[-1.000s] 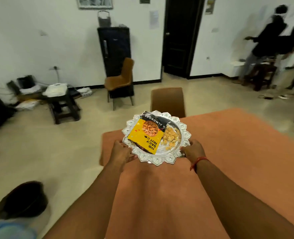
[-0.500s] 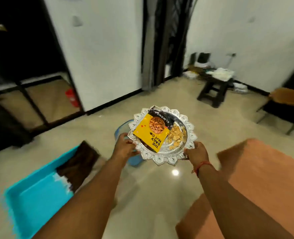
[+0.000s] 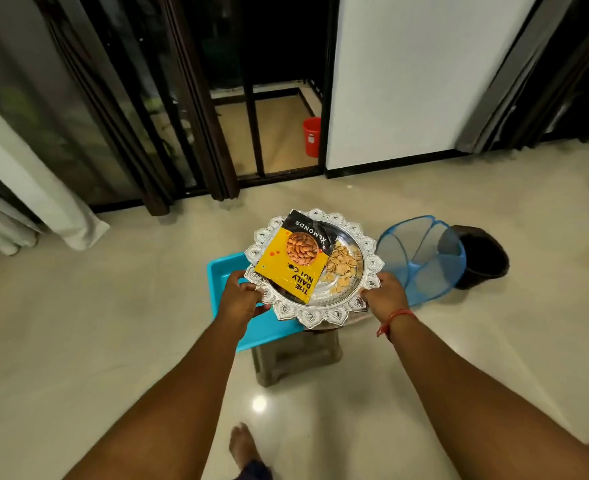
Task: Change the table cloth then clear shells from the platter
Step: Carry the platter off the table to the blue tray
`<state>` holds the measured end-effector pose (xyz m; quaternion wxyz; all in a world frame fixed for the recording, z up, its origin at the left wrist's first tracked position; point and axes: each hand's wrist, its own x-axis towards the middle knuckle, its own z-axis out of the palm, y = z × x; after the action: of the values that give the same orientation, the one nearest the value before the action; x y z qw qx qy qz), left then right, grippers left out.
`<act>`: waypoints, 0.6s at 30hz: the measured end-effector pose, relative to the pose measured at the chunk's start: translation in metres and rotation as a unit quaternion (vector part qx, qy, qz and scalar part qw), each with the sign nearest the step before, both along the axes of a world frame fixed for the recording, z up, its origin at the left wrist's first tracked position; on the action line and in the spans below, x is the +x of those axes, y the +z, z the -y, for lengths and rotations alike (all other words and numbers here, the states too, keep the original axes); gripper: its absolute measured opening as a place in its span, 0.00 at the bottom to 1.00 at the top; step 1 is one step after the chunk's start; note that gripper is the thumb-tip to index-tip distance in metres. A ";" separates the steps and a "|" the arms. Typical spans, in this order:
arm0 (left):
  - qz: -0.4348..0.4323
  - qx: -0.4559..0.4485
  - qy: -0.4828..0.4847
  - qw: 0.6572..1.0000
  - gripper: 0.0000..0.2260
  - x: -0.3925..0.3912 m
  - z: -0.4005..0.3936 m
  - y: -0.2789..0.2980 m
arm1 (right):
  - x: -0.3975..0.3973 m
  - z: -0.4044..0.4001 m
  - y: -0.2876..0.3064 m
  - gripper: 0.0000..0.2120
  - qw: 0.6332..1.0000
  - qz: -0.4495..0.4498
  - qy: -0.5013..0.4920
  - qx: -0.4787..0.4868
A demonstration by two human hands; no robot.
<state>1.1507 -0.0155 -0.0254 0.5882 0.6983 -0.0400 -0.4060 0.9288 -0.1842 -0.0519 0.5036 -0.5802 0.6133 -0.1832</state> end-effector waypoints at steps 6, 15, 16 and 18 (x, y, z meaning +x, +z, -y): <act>-0.012 0.061 0.027 0.998 0.24 0.104 -0.031 -0.042 | 0.115 -0.023 -0.027 0.17 0.997 -0.061 0.048 0.023; -0.074 0.141 0.091 0.983 0.22 0.185 -0.050 -0.101 | 0.218 -0.027 -0.090 0.19 0.987 -0.114 0.114 0.028; -0.087 0.144 0.097 0.981 0.22 0.188 -0.049 -0.110 | 0.225 -0.022 -0.098 0.20 0.985 -0.120 0.120 0.028; -0.111 0.150 0.111 0.976 0.22 0.192 -0.045 -0.124 | 0.237 -0.010 -0.114 0.21 0.981 -0.132 0.136 0.036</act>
<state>1.3427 0.0299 -0.1496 0.5189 0.7292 0.1643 -0.4148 1.1654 -0.1738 -0.1663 0.4592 -0.6585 0.5962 -0.0127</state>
